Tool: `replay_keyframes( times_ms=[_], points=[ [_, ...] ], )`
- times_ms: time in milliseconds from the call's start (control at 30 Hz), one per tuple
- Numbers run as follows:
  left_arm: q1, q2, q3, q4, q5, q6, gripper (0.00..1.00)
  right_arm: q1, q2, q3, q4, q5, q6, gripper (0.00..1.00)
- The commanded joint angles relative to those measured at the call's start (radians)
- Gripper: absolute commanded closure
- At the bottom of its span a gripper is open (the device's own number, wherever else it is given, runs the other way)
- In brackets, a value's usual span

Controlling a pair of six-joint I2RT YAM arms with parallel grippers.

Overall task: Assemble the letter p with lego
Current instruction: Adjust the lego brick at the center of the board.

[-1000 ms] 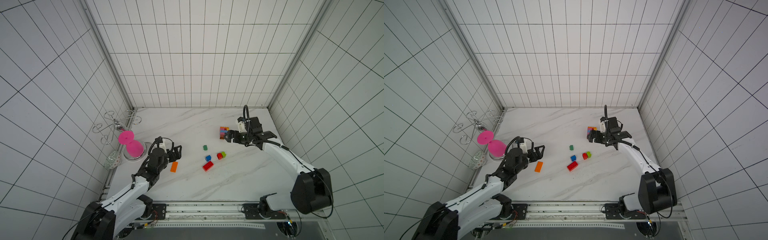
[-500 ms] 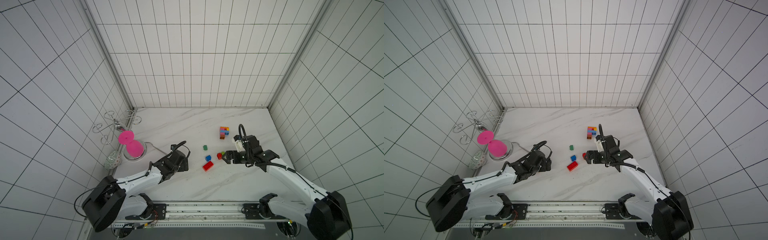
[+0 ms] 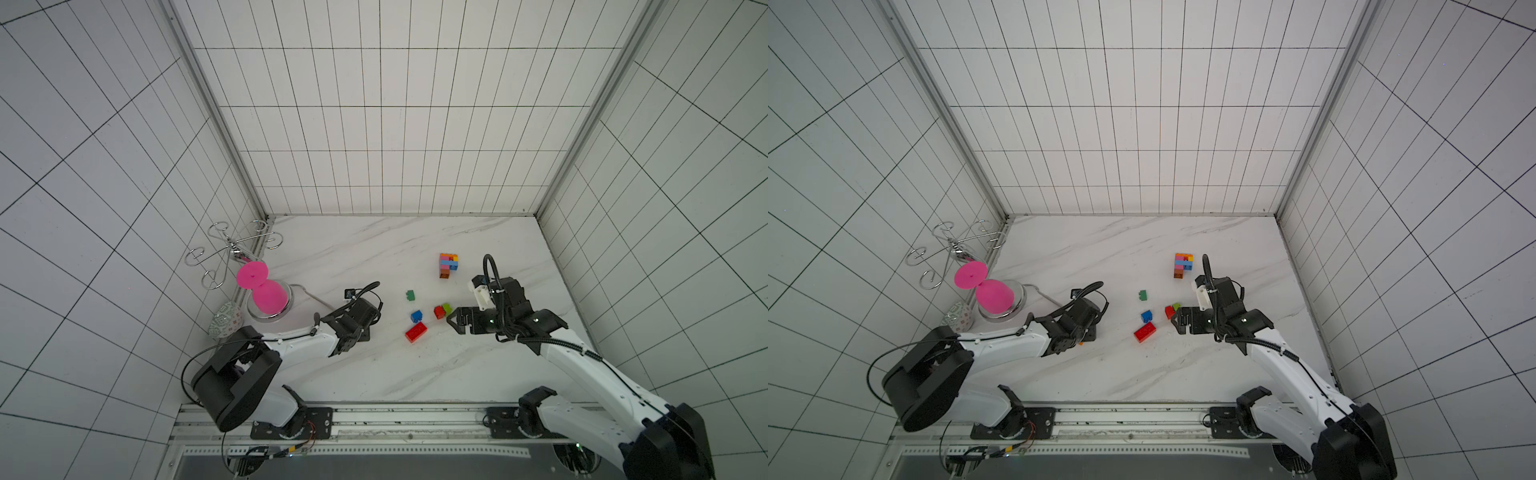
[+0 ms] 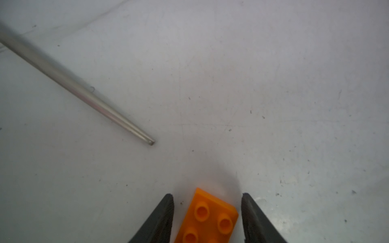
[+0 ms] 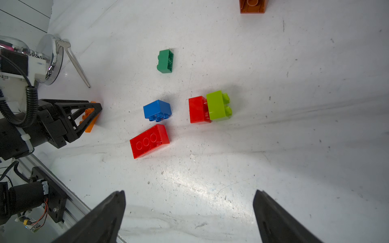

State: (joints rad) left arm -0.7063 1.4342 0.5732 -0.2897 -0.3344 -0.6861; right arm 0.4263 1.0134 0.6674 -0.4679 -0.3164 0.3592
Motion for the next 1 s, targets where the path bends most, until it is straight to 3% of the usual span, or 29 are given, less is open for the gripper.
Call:
replay_keyframes(
  times_ms=[0,67,267,467,700,967],
  points=[
    [-0.008,0.043,-0.024,0.007,0.053,-0.012,0.6,0.006,-0.001,-0.026,-0.008,-0.001,0.009,0.02],
    [-0.011,0.035,-0.028,0.025,0.07,-0.007,0.71,0.006,0.002,-0.031,-0.003,-0.002,0.012,0.01],
    [-0.01,-0.06,-0.048,0.114,0.228,-0.029,0.75,0.006,0.007,-0.035,0.015,-0.043,0.02,0.02],
    [-0.002,-0.223,-0.079,0.288,0.446,-0.079,0.76,0.006,0.013,-0.063,0.126,-0.203,0.075,0.01],
    [0.07,-0.411,-0.229,0.778,0.733,-0.252,0.77,0.008,0.006,-0.134,0.447,-0.435,0.279,0.01],
    [0.082,-0.412,-0.33,1.204,0.829,-0.455,0.77,0.078,0.051,-0.152,0.856,-0.577,0.511,0.03]
  ],
)
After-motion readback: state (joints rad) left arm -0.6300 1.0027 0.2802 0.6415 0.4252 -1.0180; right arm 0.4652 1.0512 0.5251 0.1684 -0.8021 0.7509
